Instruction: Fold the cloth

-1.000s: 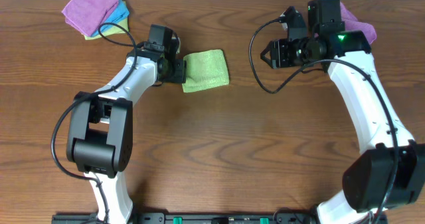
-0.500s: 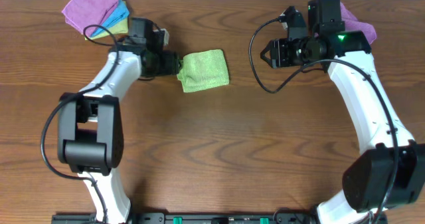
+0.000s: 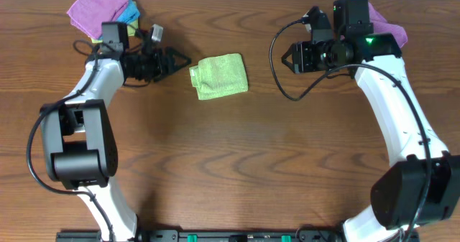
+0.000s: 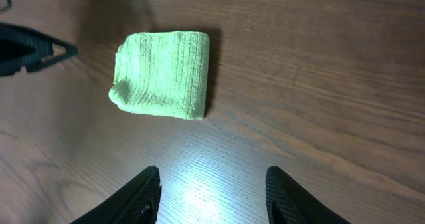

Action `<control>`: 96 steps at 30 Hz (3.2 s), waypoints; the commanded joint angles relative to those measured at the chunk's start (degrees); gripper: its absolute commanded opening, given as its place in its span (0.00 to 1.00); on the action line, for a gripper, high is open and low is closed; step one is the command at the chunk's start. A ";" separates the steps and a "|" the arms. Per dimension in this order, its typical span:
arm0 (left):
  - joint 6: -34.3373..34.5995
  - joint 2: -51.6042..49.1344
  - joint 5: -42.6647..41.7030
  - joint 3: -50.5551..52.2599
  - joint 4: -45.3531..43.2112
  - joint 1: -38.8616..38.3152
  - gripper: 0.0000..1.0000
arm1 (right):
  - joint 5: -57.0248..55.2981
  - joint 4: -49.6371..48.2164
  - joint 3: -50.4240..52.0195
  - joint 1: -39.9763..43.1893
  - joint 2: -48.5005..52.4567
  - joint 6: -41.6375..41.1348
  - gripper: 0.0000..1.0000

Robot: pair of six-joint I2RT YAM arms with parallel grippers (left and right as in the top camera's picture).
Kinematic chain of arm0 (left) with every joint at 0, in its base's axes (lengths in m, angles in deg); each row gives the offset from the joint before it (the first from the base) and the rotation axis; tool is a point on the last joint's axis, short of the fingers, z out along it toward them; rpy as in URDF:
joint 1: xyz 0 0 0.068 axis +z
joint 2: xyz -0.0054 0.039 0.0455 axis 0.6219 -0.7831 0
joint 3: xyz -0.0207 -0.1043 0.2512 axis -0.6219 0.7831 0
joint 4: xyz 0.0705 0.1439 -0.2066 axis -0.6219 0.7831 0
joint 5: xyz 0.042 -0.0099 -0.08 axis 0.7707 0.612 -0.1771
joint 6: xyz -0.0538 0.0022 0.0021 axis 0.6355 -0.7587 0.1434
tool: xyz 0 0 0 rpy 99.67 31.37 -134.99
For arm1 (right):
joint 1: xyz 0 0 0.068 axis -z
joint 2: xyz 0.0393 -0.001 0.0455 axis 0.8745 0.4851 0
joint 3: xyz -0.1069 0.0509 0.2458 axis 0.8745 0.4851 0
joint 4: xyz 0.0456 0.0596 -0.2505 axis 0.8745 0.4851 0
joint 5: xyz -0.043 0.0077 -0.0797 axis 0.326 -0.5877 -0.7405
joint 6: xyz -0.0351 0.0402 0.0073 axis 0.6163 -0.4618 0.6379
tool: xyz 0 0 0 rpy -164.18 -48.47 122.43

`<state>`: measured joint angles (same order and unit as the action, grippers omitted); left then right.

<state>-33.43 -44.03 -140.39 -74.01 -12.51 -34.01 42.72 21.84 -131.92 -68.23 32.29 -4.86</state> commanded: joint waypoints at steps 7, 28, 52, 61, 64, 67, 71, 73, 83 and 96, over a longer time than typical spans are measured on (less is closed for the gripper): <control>-1.46 -0.39 -6.67 10.47 -9.14 0.24 0.68 | -0.15 0.07 -0.04 0.42 0.04 1.29 0.52; 11.32 -1.25 10.38 13.86 -20.92 -4.52 0.82 | -0.15 1.49 -0.04 -0.57 0.04 1.31 0.52; 18.62 -9.22 10.75 13.88 -26.34 -10.58 0.84 | -0.57 2.01 -0.04 -0.66 0.04 2.36 0.52; 18.62 -9.22 12.72 13.88 -26.25 -11.30 0.65 | -7.10 0.76 2.25 0.15 2.38 2.73 0.52; 18.60 -9.22 13.27 13.88 -26.25 -11.28 0.50 | -5.01 0.94 2.29 0.48 3.91 2.56 0.50; 18.60 -9.22 14.43 13.88 -26.34 -11.28 0.15 | -4.39 0.87 2.29 0.42 4.26 2.54 0.49; 18.58 -9.22 13.84 13.81 -27.04 -10.99 0.06 | -4.42 1.14 2.29 0.42 4.24 2.54 0.49; 18.58 -9.22 11.58 13.42 -28.00 -10.56 0.05 | -4.42 1.16 2.29 0.42 4.24 2.54 0.49; 7.85 -7.48 11.56 -3.52 -10.71 -8.20 0.06 | -4.42 1.36 2.29 0.31 4.24 2.54 0.49; -1.81 -6.84 18.67 -36.13 10.32 5.90 0.06 | -4.42 1.29 2.29 0.31 4.24 2.51 0.47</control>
<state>-34.43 -52.18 -121.68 -107.32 -2.46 -30.01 37.86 23.13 -129.86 -68.27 36.77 -3.11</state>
